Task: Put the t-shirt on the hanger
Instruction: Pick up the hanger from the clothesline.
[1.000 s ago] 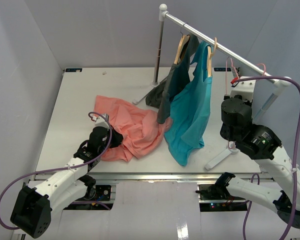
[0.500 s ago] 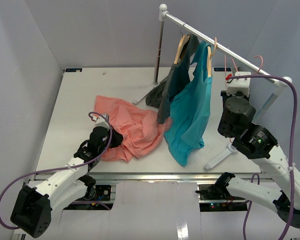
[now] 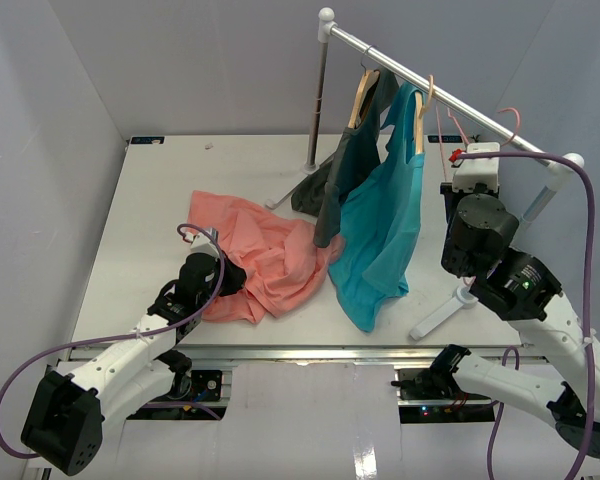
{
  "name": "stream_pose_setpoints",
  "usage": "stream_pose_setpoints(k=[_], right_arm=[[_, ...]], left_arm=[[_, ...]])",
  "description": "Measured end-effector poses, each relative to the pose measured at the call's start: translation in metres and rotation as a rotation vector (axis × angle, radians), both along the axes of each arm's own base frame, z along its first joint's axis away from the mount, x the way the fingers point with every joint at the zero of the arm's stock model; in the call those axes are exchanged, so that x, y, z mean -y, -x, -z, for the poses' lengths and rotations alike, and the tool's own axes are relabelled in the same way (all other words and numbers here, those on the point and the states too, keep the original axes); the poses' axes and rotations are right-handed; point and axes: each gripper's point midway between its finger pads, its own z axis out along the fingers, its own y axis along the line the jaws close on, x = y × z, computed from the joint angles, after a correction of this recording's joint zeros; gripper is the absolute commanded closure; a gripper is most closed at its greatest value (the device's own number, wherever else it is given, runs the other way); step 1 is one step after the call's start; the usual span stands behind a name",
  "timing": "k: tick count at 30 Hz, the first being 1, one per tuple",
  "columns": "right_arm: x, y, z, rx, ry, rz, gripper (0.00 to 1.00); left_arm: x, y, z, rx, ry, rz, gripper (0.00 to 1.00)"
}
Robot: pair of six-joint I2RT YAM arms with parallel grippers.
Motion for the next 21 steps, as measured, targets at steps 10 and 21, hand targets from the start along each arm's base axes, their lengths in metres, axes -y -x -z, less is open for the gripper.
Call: stream_pose_setpoints(k=[10,21], right_arm=[[-0.005,0.008,0.006,-0.081,-0.071,-0.053,0.92],[0.001,0.016,0.026,-0.179,-0.049,-0.015,0.92]], left_arm=[[0.000,0.000,0.000,-0.001,0.000,0.000,1.00],[0.000,0.000,0.001,-0.002,-0.001,0.000,1.00]])
